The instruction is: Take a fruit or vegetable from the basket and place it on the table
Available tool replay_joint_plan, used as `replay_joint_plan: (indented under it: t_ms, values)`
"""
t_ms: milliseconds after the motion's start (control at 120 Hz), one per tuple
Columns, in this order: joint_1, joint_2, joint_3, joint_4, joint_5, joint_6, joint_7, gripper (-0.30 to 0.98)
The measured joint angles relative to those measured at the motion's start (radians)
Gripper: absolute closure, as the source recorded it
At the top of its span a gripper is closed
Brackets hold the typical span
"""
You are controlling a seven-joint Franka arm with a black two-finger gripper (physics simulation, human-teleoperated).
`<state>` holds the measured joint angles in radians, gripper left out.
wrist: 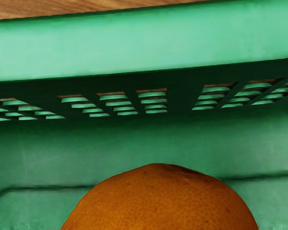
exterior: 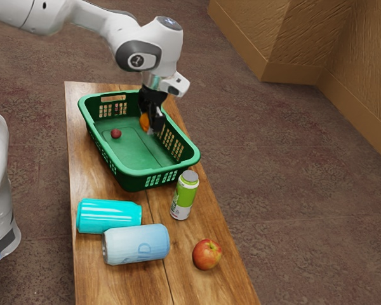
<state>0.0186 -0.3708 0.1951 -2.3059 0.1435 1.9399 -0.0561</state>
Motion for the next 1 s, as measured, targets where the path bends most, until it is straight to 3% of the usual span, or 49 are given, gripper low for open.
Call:
replay_joint_plan:
  t_ms: [242, 383, 1000]
  values:
    - [0.000, 0.000, -0.103, 0.231, -0.051, -0.236, -0.016, 0.43]
    - [-0.004, 0.002, -0.218, 0.279, -0.078, -0.312, -0.029, 0.41]
    - [-0.010, 0.029, -0.709, 0.308, -0.250, -0.354, -0.186, 0.41]
